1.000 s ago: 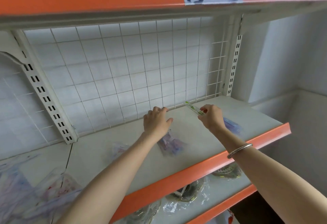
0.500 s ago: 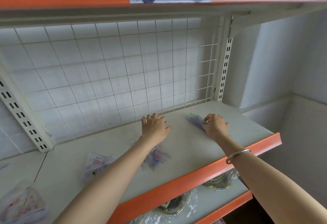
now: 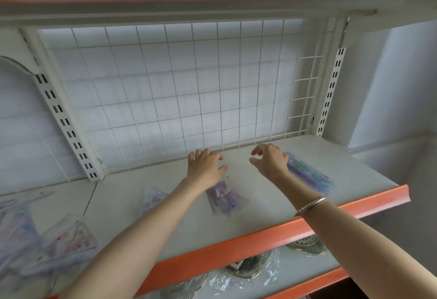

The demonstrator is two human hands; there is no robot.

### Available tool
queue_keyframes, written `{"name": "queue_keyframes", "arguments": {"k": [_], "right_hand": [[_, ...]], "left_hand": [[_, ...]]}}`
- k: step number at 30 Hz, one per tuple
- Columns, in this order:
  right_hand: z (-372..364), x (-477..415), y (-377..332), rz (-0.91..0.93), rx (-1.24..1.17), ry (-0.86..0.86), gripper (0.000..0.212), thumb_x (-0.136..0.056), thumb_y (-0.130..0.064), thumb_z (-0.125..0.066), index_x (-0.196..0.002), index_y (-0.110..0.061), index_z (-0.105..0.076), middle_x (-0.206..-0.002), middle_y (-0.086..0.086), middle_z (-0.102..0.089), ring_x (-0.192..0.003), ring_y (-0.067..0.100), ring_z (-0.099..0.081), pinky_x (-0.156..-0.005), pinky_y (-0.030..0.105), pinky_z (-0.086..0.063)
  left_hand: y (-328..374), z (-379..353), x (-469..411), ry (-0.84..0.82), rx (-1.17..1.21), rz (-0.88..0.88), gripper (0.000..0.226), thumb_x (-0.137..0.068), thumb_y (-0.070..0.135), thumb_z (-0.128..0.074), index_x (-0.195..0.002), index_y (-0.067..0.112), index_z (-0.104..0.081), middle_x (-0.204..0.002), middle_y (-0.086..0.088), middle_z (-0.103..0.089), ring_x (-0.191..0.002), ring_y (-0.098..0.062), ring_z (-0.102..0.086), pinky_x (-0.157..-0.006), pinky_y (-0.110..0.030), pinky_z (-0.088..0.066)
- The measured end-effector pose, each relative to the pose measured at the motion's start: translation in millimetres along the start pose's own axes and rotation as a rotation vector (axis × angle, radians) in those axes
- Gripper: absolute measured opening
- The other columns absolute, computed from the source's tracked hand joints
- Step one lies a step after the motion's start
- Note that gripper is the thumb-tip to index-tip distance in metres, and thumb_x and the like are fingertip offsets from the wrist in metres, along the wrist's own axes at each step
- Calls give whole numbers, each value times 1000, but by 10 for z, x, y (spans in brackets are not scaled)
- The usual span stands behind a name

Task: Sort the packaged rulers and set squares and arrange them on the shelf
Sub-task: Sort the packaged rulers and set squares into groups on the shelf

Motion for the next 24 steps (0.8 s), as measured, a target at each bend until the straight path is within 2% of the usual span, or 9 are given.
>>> {"name": "queue_keyframes", "arguments": {"k": [5,14,21,24], "right_hand": [[-378,220,-812,154,-61,-68,18,-87,-26,-60,-103,-20,-65,-110,-1,-64,-110,19,-53,-90,35,-30],[-1042,800,-2034,355,-88,-242,18,-89,-28,-58,-102,-21,-67,-112,-2,-63,-112,17,-52,-91,35,-28],[-1436,1311,-2709,497,-96,-401,19,-88,-33,-59,-103,-23,-67,-111,-4,-61,-109,16,-51,-86,33,-27],[-1562,1467,-2900,531,-113,-467,22,-86,-35,-62,-103,-23,-67,-109,-6,-62,-107,13,-53,-87,33,-27]], "left_hand": [[-667,204,358,15,28,69,41,-95,40,-47,-134,27,-48,-137,-1,-50,-129,-24,-38,-106,-37,-23],[-1831,539,1122,24,-24,224,40,-94,37,-51,-134,28,-48,-139,1,-48,-129,-25,-37,-105,-38,-24],[-2582,623,1625,-77,-73,320,48,-89,47,-55,-134,31,-47,-141,1,-44,-131,-22,-33,-101,-38,-23],[-2803,640,1801,-138,-84,336,57,-86,59,-54,-136,33,-46,-144,2,-42,-134,-22,-30,-103,-40,-22]]}}
Point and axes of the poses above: each hand's wrist, its own x-axis away from the middle knuckle, its own z-axis out of the back of the hand, y = z × x, the point moved 7 cm from there along -x, towards the middle knuckle
